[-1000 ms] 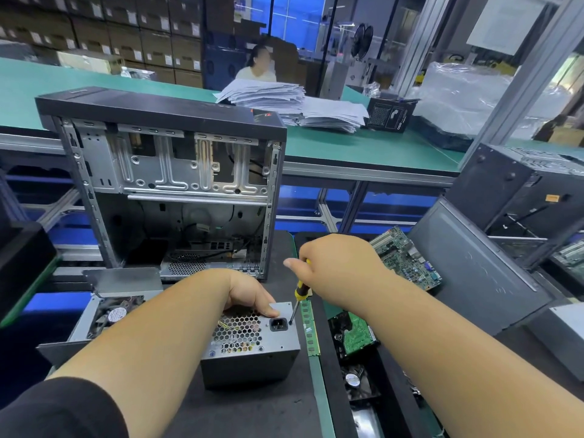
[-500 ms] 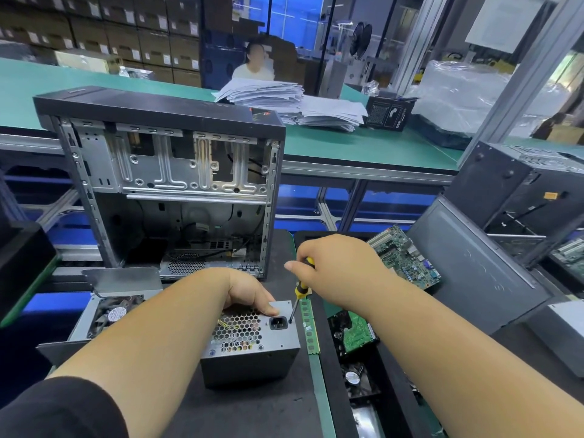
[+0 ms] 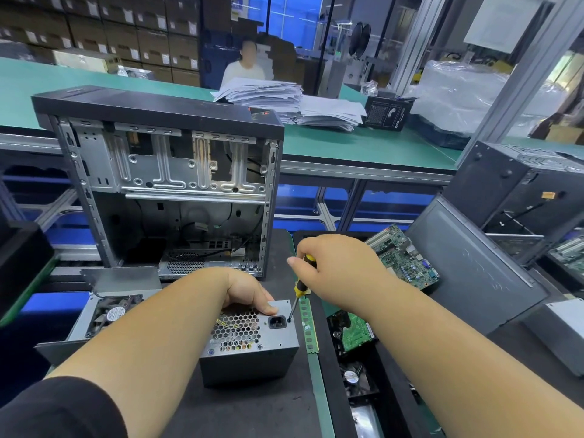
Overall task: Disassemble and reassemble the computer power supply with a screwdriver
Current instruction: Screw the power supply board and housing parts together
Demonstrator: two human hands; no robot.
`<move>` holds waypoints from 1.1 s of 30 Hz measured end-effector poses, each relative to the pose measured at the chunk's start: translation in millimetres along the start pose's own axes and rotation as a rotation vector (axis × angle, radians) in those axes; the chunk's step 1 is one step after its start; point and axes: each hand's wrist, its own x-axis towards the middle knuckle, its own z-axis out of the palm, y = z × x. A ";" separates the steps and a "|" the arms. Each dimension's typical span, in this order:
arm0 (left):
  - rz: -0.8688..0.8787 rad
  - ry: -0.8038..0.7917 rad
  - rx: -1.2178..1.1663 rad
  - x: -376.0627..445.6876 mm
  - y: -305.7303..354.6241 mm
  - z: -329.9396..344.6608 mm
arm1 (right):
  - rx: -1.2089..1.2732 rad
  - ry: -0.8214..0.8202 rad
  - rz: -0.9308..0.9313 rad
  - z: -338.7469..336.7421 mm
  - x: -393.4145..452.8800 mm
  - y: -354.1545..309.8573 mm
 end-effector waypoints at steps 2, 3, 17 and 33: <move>-0.004 -0.002 -0.015 -1.2 0.8 1.3 | 0.103 -0.022 0.001 -1.8 -0.6 0.2; -0.003 -0.002 -0.016 -1.9 1.1 1.7 | 0.124 -0.020 -0.003 -2.2 -0.4 0.1; 0.009 0.013 -0.013 0.3 -1.3 0.2 | 0.077 -0.011 -0.039 -1.0 0.2 -2.3; 0.004 -0.028 -0.017 -0.8 0.1 -1.6 | 0.063 -0.054 -0.001 -4.8 1.8 0.3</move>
